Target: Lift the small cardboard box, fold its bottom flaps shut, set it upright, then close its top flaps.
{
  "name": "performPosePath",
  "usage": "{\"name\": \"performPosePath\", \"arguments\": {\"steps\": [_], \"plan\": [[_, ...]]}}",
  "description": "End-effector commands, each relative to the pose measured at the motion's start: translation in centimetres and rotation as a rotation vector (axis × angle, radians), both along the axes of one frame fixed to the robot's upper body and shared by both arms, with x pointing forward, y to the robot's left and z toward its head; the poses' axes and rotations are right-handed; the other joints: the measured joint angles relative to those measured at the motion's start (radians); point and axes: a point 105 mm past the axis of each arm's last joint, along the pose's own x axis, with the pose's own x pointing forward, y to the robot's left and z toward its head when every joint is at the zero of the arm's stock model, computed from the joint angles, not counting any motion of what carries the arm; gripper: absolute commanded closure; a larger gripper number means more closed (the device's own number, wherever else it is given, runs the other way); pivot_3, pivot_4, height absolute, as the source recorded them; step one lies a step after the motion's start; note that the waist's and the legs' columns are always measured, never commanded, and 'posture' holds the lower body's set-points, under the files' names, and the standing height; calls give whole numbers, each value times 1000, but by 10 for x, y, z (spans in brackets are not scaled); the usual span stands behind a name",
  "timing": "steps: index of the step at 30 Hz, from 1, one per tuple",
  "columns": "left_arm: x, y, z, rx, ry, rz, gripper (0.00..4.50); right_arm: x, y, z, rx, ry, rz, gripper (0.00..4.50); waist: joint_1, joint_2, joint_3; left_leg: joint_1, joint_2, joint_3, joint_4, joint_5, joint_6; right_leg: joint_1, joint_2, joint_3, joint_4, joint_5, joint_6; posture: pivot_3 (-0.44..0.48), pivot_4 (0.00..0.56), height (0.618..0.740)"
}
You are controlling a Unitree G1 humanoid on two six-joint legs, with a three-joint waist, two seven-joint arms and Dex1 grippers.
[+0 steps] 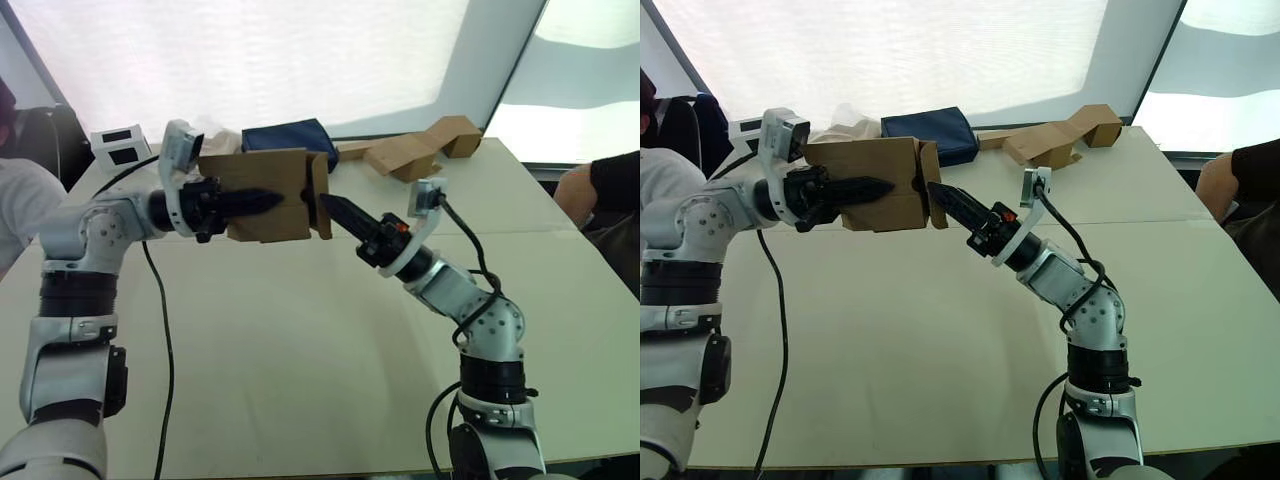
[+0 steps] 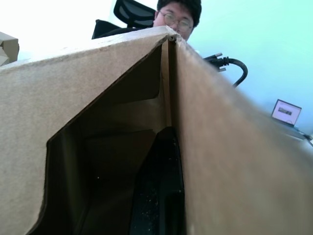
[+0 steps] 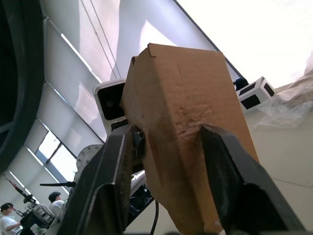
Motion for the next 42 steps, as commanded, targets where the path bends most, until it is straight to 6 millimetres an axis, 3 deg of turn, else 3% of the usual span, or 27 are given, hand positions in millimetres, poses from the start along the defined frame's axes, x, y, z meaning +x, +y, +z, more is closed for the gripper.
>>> {"name": "performPosePath", "arguments": {"steps": [1,15,28,42], "plan": [[-6,1,15,-5,-57,-15,4500,-2,2,7,24,-27,0,3927,0,0,0,0,0,0,0,0,0,0,0,0,0,0,0,0,150,740],[-6,0,14,-6,-60,-11,4500,12,3,6,28,-8,-80,3927,0,0,0,0,0,0,0,0,0,0,0,0,0,0,0,0,150,740],[-5,-6,9,-4,-63,-21,4500,-14,18,12,61,-25,94,3927,0,0,0,0,0,0,0,0,0,0,0,0,0,0,0,0,150,740],[-6,-10,12,-20,-66,-38,4500,-9,30,6,55,11,65,3927,-1,0,0,0,0,0,0,0,0,0,0,0,0,0,0,0,150,740]]}}
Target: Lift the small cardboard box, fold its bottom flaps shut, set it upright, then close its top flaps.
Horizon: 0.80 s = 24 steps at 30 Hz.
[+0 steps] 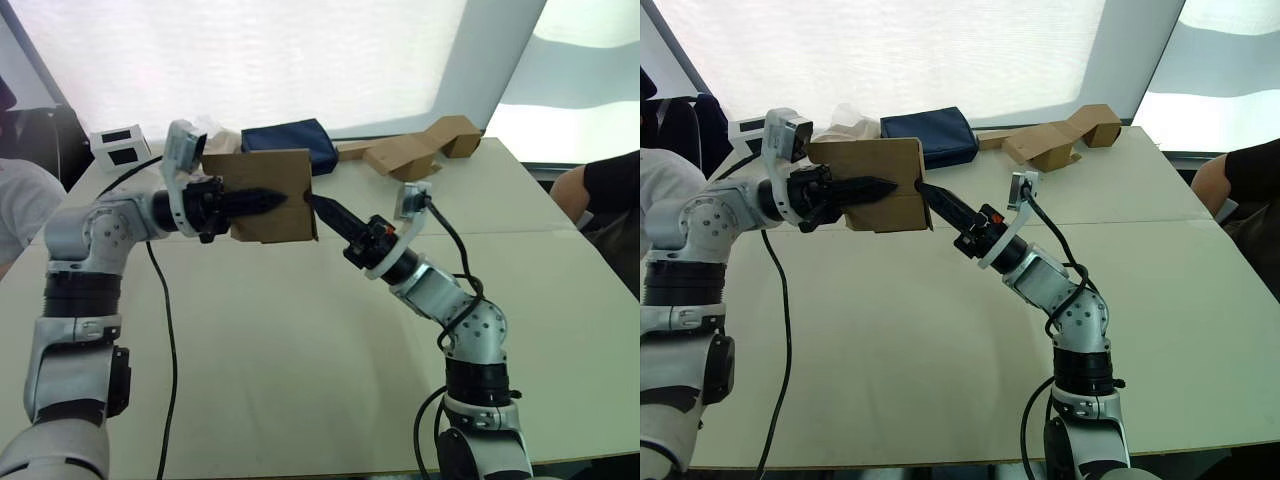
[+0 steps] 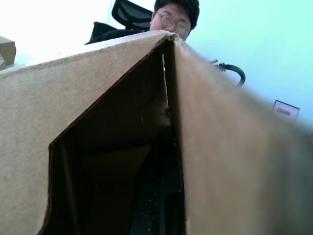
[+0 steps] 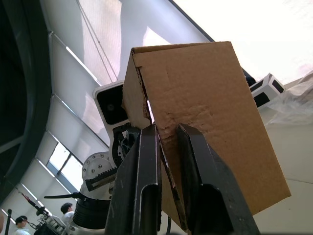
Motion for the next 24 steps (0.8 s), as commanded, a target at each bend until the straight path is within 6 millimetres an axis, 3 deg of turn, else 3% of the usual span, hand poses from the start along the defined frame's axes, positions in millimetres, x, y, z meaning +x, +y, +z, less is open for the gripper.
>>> {"name": "performPosePath", "arguments": {"steps": [1,15,24], "plan": [[-7,-6,13,-8,-63,-30,4500,-8,11,10,8,-45,26,3927,0,0,0,0,0,0,0,0,0,0,0,0,0,0,0,0,150,740],[-6,3,17,-15,-67,-1,4500,1,-24,1,-13,-40,-96,3927,0,0,0,0,0,0,0,0,0,0,0,0,0,0,0,0,150,740],[-7,2,19,-22,-66,-8,4500,-4,-24,-18,-23,9,-72,3927,0,0,0,0,0,0,0,0,0,0,0,0,0,0,0,0,150,740]]}}
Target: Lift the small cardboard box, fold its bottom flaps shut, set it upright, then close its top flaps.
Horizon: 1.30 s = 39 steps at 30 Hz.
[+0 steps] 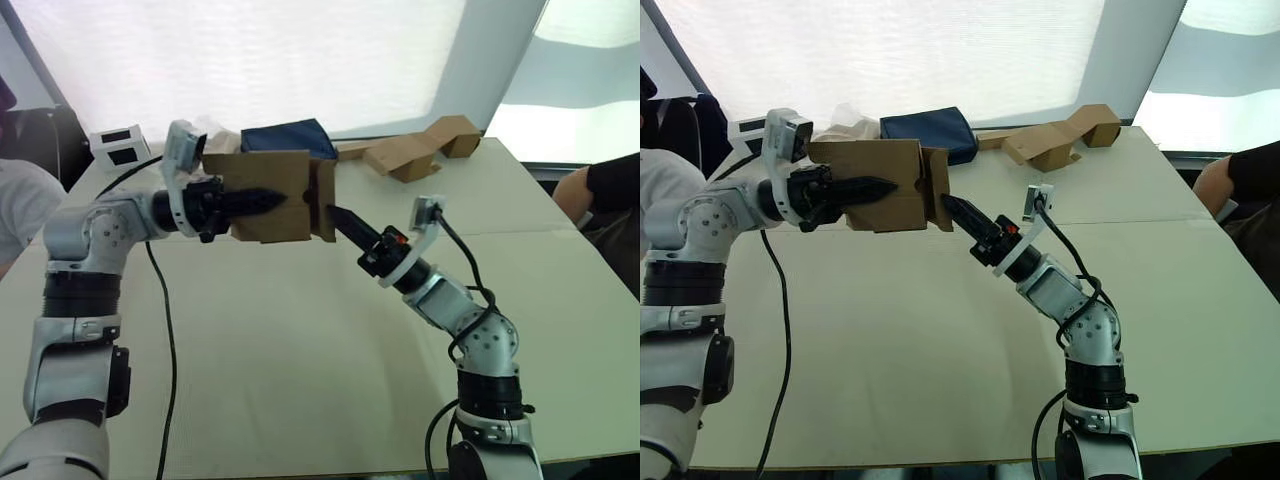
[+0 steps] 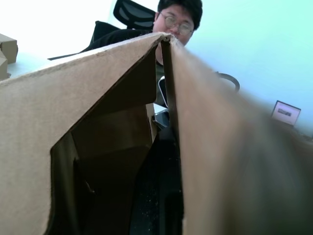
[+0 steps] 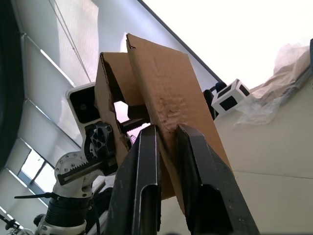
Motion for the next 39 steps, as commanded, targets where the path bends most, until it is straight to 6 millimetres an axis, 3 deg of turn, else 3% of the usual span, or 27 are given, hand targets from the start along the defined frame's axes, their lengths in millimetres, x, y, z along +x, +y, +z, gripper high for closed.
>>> {"name": "performPosePath", "arguments": {"steps": [1,12,25,39], "plan": [[-8,1,19,-24,-73,-17,4500,-8,3,6,15,-30,27,3927,0,0,0,0,0,0,0,0,0,0,0,0,0,0,0,0,150,740],[-9,1,18,-22,-67,-21,4500,-10,4,15,153,19,84,3927,0,0,0,0,0,0,0,0,0,0,0,0,0,0,0,0,150,740],[-9,2,19,-32,-68,-13,4500,6,-16,-1,101,54,-16,3927,1,0,0,0,0,0,0,0,0,0,0,0,0,0,0,0,150,740],[-11,0,16,-30,-61,-27,4500,-7,-8,14,215,49,111,3927,0,0,0,0,0,0,0,0,0,0,0,0,0,0,0,0,150,740]]}}
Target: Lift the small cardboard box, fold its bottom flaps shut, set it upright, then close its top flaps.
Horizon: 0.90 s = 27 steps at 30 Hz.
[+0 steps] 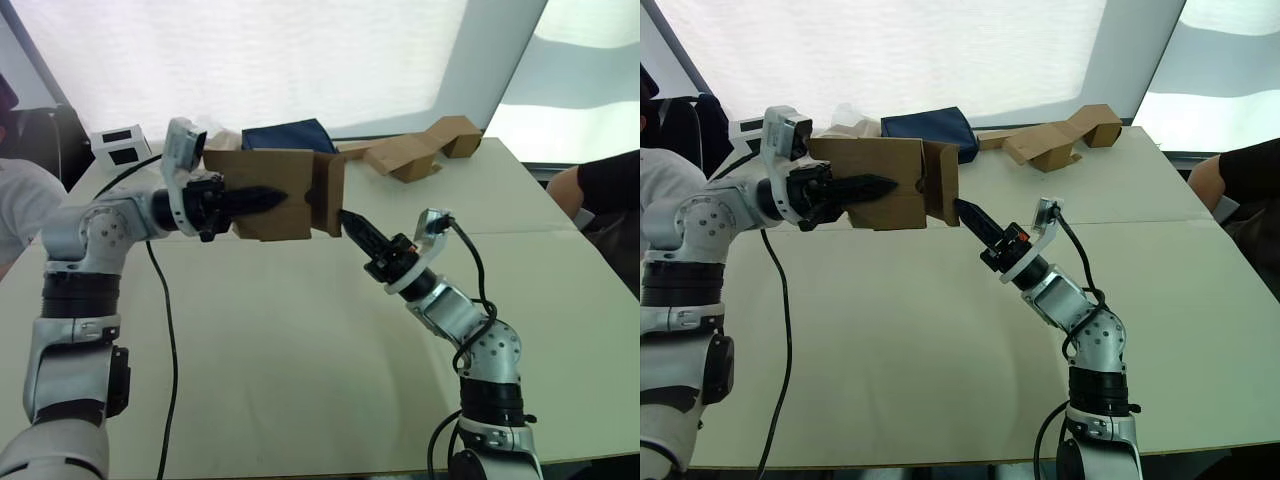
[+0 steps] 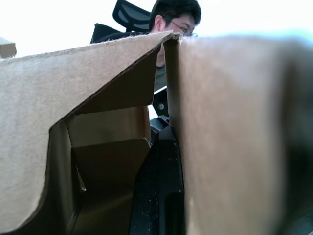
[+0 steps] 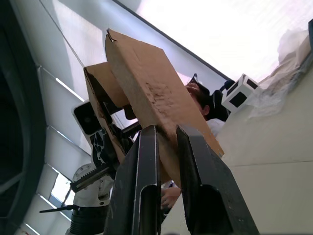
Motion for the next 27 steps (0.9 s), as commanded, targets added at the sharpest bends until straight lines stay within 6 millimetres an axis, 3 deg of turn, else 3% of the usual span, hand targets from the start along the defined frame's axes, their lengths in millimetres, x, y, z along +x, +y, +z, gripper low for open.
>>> {"name": "performPosePath", "arguments": {"steps": [1,27], "plan": [[-9,1,13,-22,-59,-23,4500,-8,2,17,52,-47,45,3927,0,0,0,0,0,0,0,0,0,0,0,0,0,0,0,0,150,740],[-4,-7,8,-35,-61,-26,4500,-21,31,25,-64,-136,97,3927,0,0,0,0,0,0,0,0,0,0,0,0,0,0,0,0,150,740]]}}
